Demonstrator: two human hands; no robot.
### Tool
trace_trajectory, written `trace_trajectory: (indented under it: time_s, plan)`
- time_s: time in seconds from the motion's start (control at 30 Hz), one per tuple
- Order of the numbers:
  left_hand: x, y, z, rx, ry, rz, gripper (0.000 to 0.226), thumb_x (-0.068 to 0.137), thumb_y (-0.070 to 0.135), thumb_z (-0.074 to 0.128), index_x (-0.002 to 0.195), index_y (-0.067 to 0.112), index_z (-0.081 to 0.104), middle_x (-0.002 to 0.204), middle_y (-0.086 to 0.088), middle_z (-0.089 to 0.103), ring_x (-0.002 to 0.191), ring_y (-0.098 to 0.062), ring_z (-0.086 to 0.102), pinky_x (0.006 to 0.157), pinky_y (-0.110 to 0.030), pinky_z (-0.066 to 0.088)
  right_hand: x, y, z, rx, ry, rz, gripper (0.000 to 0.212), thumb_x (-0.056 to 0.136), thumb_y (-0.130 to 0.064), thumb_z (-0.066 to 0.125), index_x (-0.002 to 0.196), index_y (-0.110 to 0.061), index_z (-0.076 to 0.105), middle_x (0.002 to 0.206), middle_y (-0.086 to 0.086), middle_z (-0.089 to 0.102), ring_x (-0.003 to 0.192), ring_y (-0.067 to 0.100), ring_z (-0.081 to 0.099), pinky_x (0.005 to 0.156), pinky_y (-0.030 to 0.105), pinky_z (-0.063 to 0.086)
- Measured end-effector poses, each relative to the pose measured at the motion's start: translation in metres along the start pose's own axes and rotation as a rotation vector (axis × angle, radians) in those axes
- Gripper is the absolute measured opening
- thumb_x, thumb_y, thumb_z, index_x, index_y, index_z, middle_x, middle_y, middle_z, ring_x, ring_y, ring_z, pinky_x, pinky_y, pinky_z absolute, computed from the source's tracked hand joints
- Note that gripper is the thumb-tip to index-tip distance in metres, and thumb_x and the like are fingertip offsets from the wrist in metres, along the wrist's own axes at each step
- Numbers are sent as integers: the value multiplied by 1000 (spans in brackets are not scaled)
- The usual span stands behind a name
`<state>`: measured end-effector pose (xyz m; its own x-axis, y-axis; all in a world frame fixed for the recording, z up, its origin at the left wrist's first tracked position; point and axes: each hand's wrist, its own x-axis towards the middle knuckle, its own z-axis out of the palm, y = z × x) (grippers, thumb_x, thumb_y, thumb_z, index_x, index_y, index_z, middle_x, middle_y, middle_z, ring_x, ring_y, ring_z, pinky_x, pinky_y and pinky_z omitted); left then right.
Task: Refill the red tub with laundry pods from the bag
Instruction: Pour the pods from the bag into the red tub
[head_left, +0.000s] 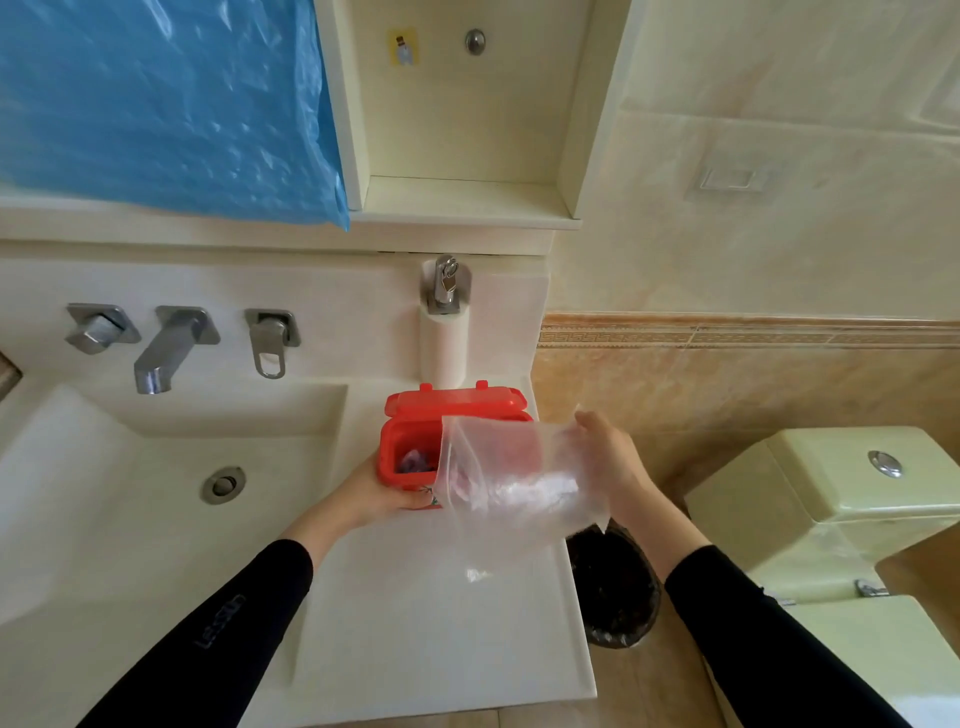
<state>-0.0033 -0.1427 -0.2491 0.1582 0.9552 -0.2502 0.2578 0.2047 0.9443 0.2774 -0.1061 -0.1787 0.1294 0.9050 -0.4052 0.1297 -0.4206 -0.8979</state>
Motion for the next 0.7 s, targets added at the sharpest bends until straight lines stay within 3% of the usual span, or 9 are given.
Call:
trace_trajectory:
  time_s: [0.07,0.1,0.2,0.33,0.4,0.5,0.7]
  plan:
    - [-1,1,0,-15,-15,9,49,58,26,87,103,30,67,94,19,74,88,4,67,68,-13,51,-4,17,1,92,27,3,37,93,-38,57,62,-19,59,55,-2,55,43,12,51,41,18,41]
    - [-1,1,0,-24,-19,14,50,62,18,87,105,30,66,97,18,74,90,2,68,69,-13,51,-6,26,2,115,26,1,40,91,-40,59,57,-20,56,52,-2,51,40,12,47,40,20,38]
    - [0,0,0,-45,-5,-2,53,65,6,84,108,29,64,96,17,74,92,0,68,69,-15,52,-13,48,5,30,-11,9,40,79,-53,58,57,-20,55,56,0,50,50,17,45,52,30,37]
    - [1,-2,0,-57,-3,-23,59,58,12,84,110,28,61,101,12,73,94,-4,69,74,-17,54,-18,69,12,-124,6,10,33,81,-44,54,59,-20,59,59,1,55,57,20,50,55,33,41]
    - [2,-3,-1,-43,-5,-24,55,64,5,84,108,30,61,100,14,72,92,0,69,72,-15,53,-17,74,16,-171,6,25,29,89,-36,54,72,-13,63,66,4,58,59,21,53,53,36,46]
    - [3,-4,-1,-36,-1,-30,53,69,-2,81,106,30,62,98,17,71,90,4,68,71,-12,51,-14,77,19,-268,-3,30,27,95,-33,54,91,-7,61,79,6,63,71,22,62,65,40,58]
    - [6,-5,0,-46,-22,-30,54,69,-3,80,111,24,61,105,9,70,92,-1,68,72,-13,52,-10,78,13,-342,44,-22,26,93,-40,58,100,-15,58,98,4,66,85,17,63,70,33,51]
